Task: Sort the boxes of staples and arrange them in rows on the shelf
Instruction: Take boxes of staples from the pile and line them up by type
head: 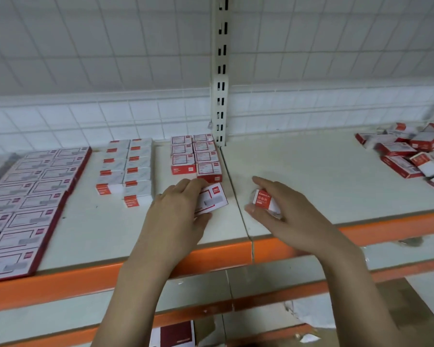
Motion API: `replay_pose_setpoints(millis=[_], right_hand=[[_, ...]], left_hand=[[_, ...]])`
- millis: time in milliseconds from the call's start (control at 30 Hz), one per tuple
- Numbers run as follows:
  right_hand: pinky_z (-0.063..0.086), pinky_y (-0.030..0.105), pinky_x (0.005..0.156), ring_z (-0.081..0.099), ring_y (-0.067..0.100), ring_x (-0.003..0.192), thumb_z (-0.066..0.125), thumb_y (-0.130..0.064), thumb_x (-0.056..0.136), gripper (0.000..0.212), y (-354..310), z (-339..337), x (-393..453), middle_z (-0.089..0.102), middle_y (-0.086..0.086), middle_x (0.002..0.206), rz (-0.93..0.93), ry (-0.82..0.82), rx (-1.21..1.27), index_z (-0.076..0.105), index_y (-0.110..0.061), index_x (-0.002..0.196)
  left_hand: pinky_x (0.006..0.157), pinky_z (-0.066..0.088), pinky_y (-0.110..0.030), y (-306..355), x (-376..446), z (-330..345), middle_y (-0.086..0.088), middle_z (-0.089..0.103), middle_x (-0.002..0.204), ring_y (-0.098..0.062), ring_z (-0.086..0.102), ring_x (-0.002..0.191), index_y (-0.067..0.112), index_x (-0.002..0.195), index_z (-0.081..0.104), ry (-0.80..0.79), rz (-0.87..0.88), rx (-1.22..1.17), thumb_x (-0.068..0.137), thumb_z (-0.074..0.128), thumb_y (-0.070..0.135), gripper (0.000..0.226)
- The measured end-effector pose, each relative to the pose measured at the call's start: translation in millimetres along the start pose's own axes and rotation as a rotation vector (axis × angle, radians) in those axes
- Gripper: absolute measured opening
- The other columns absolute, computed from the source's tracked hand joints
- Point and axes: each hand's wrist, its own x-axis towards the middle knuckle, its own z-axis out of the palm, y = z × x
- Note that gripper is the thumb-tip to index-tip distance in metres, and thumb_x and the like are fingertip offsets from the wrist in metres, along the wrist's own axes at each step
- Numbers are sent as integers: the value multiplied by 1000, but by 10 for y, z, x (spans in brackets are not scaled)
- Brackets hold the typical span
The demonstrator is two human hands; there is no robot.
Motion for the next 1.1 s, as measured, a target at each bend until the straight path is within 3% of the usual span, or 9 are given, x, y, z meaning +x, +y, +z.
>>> replay_pose_setpoints(millis=[100, 200, 333, 433, 533, 733, 867, 1000, 1100], right_hand=[[31, 3, 81, 42, -11, 101, 30, -45, 96, 54, -54, 44, -3, 42, -19, 113, 21, -24, 29, 19, -30, 147], [27, -3, 83, 38, -11, 99, 38, -38, 96, 58, -73, 20, 15, 38, -15, 121, -31, -4, 3, 16, -24, 148], [28, -3, 85, 40, -8, 105, 63, -34, 84, 62, -21, -67, 59, 45, -11, 119, -94, 84, 40, 39, -21, 140], [34, 2, 82, 48, -2, 100, 75, -29, 75, 41, 36, -99, 107, 51, -11, 110, -125, 129, 75, 62, -22, 113], [38, 6, 79, 51, -1, 99, 79, -25, 72, 31, 118, -130, 129, 54, -12, 107, -133, 121, 99, 61, -25, 98], [41, 12, 87, 48, -2, 105, 78, -24, 74, 44, 263, -157, 177, 50, -16, 110, -139, 74, 102, 60, -25, 114], [37, 8, 93, 39, -7, 114, 75, -25, 77, 48, 257, -139, 223, 43, -19, 124, -146, 59, 98, 59, -22, 122], [36, 8, 95, 37, -7, 116, 73, -28, 78, 45, 184, -113, 321, 38, -19, 132, -158, 42, 80, 60, -23, 120], [38, 5, 87, 39, -7, 111, 73, -28, 78, 38, 107, -57, 396, 39, -17, 125, -183, 54, 34, 58, -24, 113]], left_hand=[[86, 46, -33, -41, -40, -35, 2, 58, 120, -19, 55, 106, 21, 127, 49, 2, -22, -5, 83, 66, 23, 48], [84, 46, -34, -33, -45, -50, 1, 58, 118, -21, 55, 104, 20, 126, 50, 17, -28, -4, 82, 67, 22, 47], [85, 47, -35, 13, -42, -59, 1, 58, 120, -21, 54, 106, 20, 126, 50, 33, -46, 7, 81, 68, 21, 48], [86, 47, -34, 42, -31, -49, 0, 57, 121, -21, 54, 107, 20, 126, 51, 50, -52, 12, 81, 69, 19, 49], [84, 49, -37, 83, 0, -15, -2, 58, 120, -24, 56, 106, 18, 123, 53, 68, -59, 23, 79, 71, 17, 47], [78, 51, -44, 149, 64, 110, -4, 61, 114, -28, 59, 97, 15, 118, 56, 81, -38, 35, 76, 72, 14, 45], [80, 51, -43, 130, 111, 139, -5, 61, 115, -28, 59, 99, 14, 118, 56, 93, -32, 36, 76, 73, 14, 45], [80, 51, -46, 37, 141, 108, -6, 62, 114, -30, 60, 98, 14, 118, 57, 122, -13, 36, 74, 74, 12, 47], [83, 50, -42, -43, 153, 53, -5, 61, 117, -28, 58, 102, 14, 121, 56, 138, -15, 51, 76, 73, 15, 48]])
